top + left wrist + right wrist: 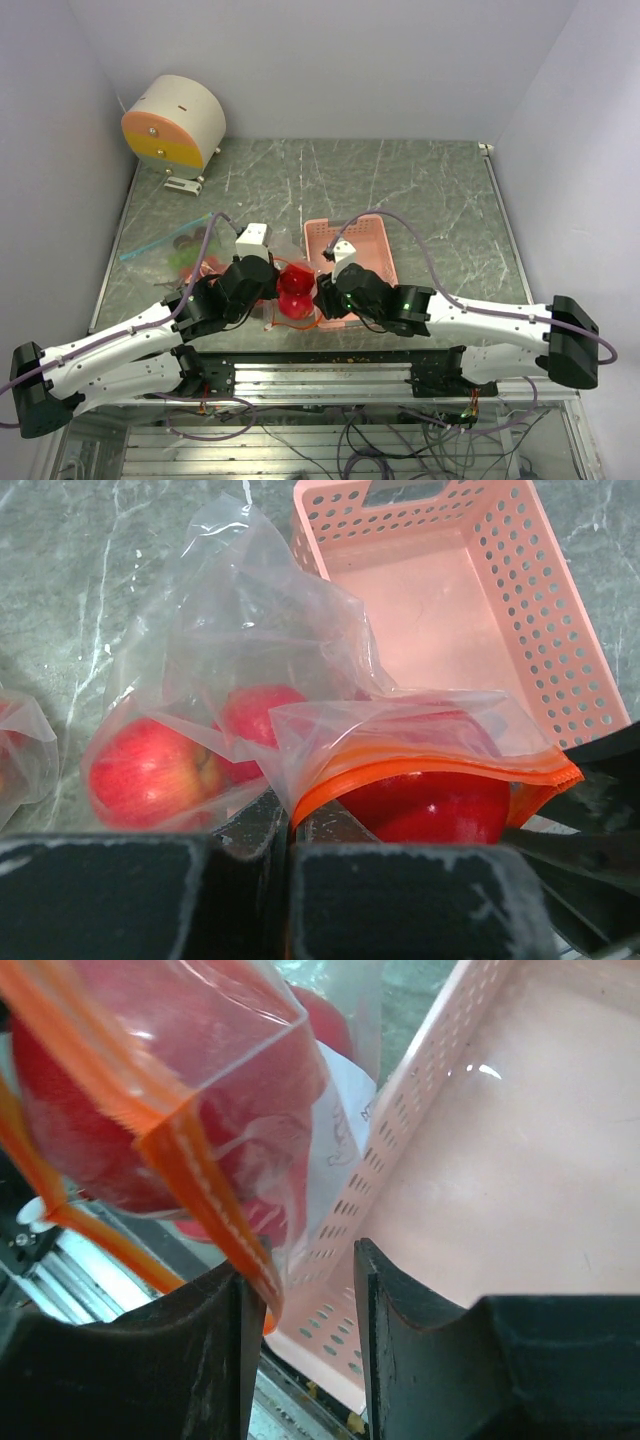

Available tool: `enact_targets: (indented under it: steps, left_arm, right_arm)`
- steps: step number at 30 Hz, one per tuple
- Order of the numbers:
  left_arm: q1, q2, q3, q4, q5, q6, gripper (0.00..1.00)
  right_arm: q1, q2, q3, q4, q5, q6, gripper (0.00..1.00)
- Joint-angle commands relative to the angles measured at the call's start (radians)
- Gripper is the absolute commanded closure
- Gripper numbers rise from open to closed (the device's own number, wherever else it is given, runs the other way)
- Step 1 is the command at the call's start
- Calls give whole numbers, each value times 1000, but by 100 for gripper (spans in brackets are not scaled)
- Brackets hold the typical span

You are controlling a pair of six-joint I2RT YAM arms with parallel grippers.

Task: Place the food in the zip-top bag and seal the zipper
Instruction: Adjust the zipper food storage bag at the center of the board.

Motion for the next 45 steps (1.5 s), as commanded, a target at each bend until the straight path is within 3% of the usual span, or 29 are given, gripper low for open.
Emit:
enact_targets:
  steps: [1, 4, 7, 11, 14, 16, 18, 20, 21, 26, 32, 35, 39, 45]
  left_arm:
    - [3, -11, 22, 44, 6, 12, 93]
    - [3, -24, 17, 43, 0, 12, 93]
    - [2, -28, 9, 38, -12, 13, 93]
    - [3, -35, 19, -8, -31, 15, 92]
    - [2, -87, 49, -61, -23, 38, 80]
    - [4, -145, 74, -95, -8, 62, 67]
    - [3, -217, 90, -118, 24, 88, 40]
    - [3, -288, 101, -133, 62, 108, 4]
    - [3, -320, 103, -139, 78, 115, 0]
    - [3, -456, 93, -177, 145, 127, 1]
    - [3, -500, 62, -205, 225, 130, 1]
    - [3, -491, 54, -191, 254, 135, 7]
    - [4, -464, 51, -177, 249, 124, 10]
    - [4, -385, 39, -165, 207, 79, 12]
  right_arm:
    - [3, 53, 35, 33, 91, -3, 62]
    - [5, 84, 55, 41, 115, -4, 72]
    - [2, 105, 103, 11, 136, 11, 100]
    - [2, 130, 208, -78, 151, 29, 100]
    - [-5, 154, 282, -123, 144, 42, 100]
    - [-22, 173, 315, -136, 122, 49, 100]
    - [-47, 188, 341, -138, 96, 63, 100]
    - [-82, 203, 355, -133, 55, 80, 100]
    - [-106, 209, 356, -126, 22, 92, 100]
    - [-240, 208, 329, -27, -199, 189, 100]
    - [-333, 214, 334, 110, -371, 360, 100]
    - [-381, 215, 305, 237, -447, 512, 100]
    - [-407, 223, 262, 356, -456, 676, 100]
    - [-407, 220, 251, 438, -429, 760, 100]
